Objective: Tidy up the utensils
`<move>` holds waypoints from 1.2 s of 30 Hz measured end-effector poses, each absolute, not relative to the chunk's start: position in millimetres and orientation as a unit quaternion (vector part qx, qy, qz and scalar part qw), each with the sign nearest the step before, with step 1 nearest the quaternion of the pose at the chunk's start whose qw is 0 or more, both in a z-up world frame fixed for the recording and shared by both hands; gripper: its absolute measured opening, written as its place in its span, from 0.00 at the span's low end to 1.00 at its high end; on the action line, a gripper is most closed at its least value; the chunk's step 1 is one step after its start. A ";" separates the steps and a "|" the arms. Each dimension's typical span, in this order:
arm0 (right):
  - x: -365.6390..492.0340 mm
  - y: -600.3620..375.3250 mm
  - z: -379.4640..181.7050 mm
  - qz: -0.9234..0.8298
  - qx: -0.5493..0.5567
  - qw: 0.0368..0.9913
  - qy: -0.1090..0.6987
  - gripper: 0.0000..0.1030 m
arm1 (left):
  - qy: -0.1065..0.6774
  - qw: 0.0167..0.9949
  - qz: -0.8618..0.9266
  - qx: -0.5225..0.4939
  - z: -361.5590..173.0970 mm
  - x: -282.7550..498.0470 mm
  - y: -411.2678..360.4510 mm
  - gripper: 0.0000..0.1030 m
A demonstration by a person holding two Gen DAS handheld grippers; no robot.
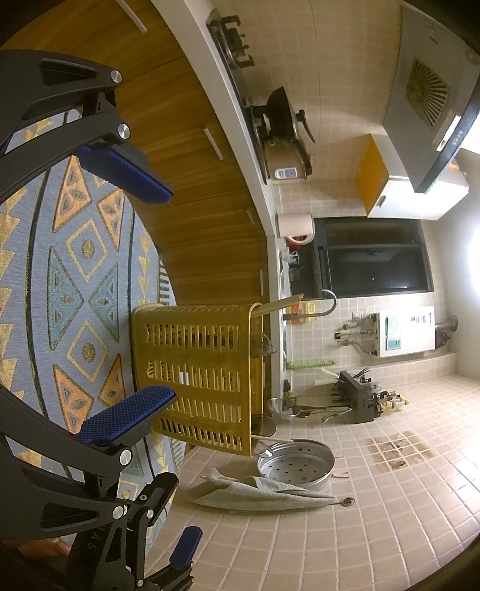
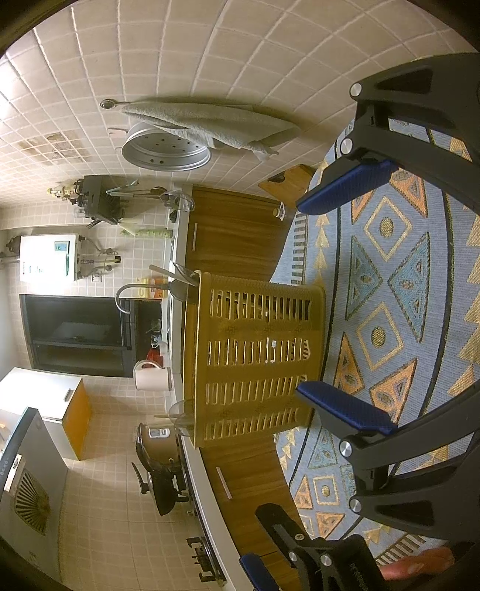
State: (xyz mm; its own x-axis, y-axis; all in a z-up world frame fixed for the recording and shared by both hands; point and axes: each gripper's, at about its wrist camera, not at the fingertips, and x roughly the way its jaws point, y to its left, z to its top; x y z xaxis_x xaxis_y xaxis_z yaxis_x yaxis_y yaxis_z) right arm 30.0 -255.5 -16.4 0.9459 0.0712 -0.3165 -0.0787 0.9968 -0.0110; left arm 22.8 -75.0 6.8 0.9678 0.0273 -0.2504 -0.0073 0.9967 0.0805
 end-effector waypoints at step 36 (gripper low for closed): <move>31.1 -253.4 -19.8 0.046 -0.015 0.985 0.163 0.84 | 0.149 0.989 0.019 0.017 7.2 32.9 -63.5 0.93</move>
